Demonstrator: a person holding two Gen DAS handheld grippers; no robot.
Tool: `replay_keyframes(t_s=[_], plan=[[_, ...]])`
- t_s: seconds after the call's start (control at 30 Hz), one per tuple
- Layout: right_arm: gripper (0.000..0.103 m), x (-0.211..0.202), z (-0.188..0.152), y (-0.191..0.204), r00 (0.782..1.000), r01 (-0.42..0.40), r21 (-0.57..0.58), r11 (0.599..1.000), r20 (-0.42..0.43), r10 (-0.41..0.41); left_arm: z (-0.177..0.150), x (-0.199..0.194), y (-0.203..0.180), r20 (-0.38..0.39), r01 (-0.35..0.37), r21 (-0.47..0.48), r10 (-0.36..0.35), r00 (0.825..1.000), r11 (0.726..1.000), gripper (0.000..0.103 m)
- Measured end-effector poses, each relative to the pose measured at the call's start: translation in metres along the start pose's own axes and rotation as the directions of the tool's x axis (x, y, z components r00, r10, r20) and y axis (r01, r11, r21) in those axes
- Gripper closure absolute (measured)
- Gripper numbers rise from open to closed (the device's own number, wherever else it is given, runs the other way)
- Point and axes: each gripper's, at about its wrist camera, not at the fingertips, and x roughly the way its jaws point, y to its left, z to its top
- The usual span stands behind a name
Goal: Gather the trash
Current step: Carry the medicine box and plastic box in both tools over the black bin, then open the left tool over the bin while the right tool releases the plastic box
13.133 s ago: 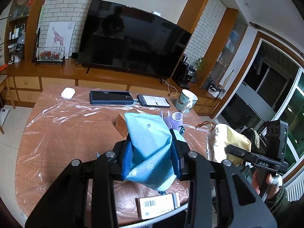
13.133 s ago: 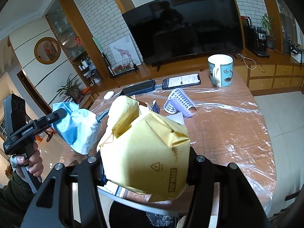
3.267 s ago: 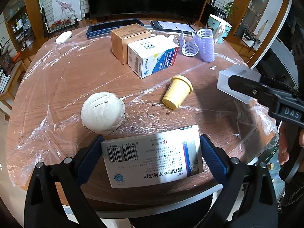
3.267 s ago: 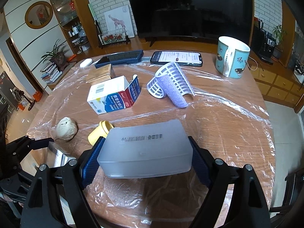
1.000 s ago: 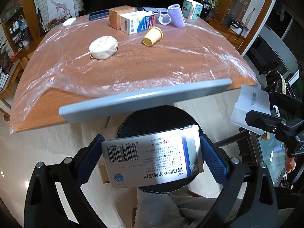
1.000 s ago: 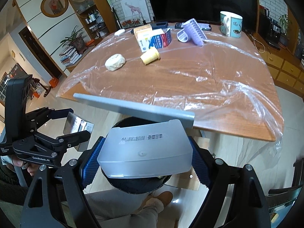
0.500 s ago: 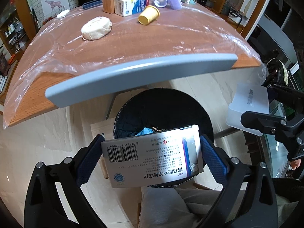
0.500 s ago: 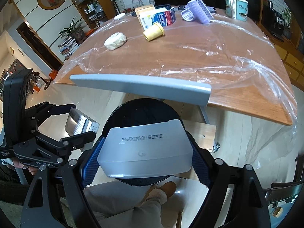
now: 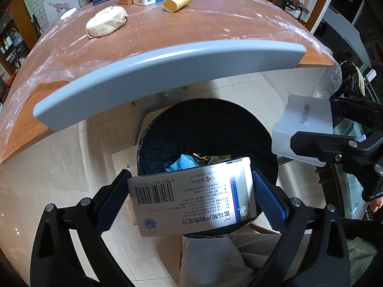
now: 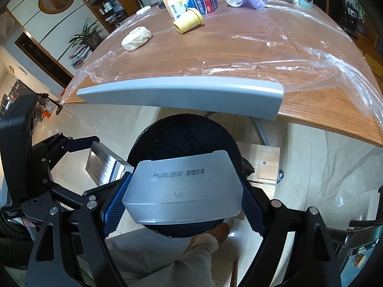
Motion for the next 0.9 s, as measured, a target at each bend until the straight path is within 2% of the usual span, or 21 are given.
replay_keyframes(t_s=[0.47, 0.63, 0.77, 0.9], plan=[[0.020, 0.024, 0.006, -0.005, 1.000, -0.004, 0.042, 0.999, -0.020, 0.005, 0.003, 0.017, -0.002, -0.005, -0.011, 0.029, 0.011, 1.000, 1.000, 0.004], [0.020, 0.023, 0.008, -0.002, 1.000, -0.006, 0.024, 1.000, -0.010, 0.006, 0.005, 0.018, -0.001, -0.008, 0.019, 0.018, -0.019, 1.000, 1.000, 0.004], [0.013, 0.017, 0.010, 0.002, 1.000, 0.022, 0.002, 1.000, 0.007, -0.022, 0.006, 0.019, -0.003, 0.002, 0.017, 0.034, -0.018, 1.000, 0.999, 0.003], [0.012, 0.011, 0.010, 0.002, 1.000, 0.018, 0.008, 1.000, 0.026, -0.018, 0.004, 0.016, -0.006, 0.015, 0.008, 0.061, -0.009, 1.000, 0.998, 0.003]])
